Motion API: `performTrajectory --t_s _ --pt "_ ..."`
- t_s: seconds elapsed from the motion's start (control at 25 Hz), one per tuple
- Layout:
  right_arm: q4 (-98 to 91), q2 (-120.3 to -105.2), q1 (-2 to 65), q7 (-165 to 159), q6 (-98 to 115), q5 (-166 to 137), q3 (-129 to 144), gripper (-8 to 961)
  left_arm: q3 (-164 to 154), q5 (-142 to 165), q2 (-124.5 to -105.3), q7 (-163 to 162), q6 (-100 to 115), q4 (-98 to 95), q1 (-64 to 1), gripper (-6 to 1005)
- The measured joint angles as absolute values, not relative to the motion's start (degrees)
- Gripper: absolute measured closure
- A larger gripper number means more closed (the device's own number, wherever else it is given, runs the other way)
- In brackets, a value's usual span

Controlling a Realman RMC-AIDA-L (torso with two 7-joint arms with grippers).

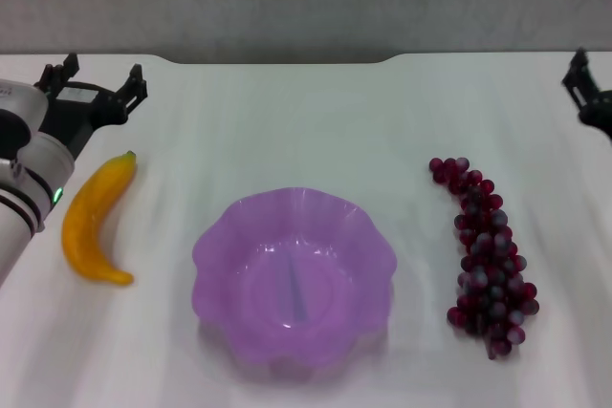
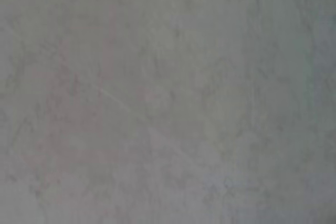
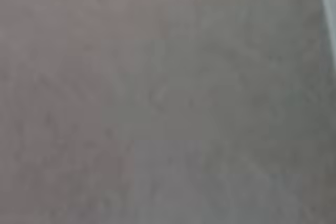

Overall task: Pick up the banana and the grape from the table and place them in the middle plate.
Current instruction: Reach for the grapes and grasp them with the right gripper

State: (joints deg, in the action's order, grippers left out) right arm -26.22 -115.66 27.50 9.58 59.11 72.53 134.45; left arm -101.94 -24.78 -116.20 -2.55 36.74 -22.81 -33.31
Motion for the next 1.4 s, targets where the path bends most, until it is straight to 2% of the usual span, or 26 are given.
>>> performTrajectory --t_s 0.32,0.76,0.92,1.2,1.4 --pt "-29.19 -115.34 27.83 10.15 46.91 72.36 133.99 61 -101.95 -24.71 -116.13 -2.58 36.59 -22.67 -32.83 104" --pt "-33.66 -114.54 31.62 19.1 21.9 70.5 126.97 61 -102.01 -24.34 -115.91 -2.31 35.9 -22.77 -31.25 104" --pt "-39.67 -114.53 29.25 30.19 9.17 69.83 118.0 61 -102.18 -24.34 -115.91 -2.25 35.42 -22.91 -30.7 103" --pt "-53.15 -114.73 19.92 45.26 -3.79 69.78 102.37 61 -102.09 -24.34 -115.86 -2.2 34.53 -23.4 -30.59 103" --pt "-54.99 -114.68 19.55 45.7 -15.33 64.06 92.88 61 -102.34 -24.32 -115.84 -2.2 34.39 -23.43 -30.77 103"
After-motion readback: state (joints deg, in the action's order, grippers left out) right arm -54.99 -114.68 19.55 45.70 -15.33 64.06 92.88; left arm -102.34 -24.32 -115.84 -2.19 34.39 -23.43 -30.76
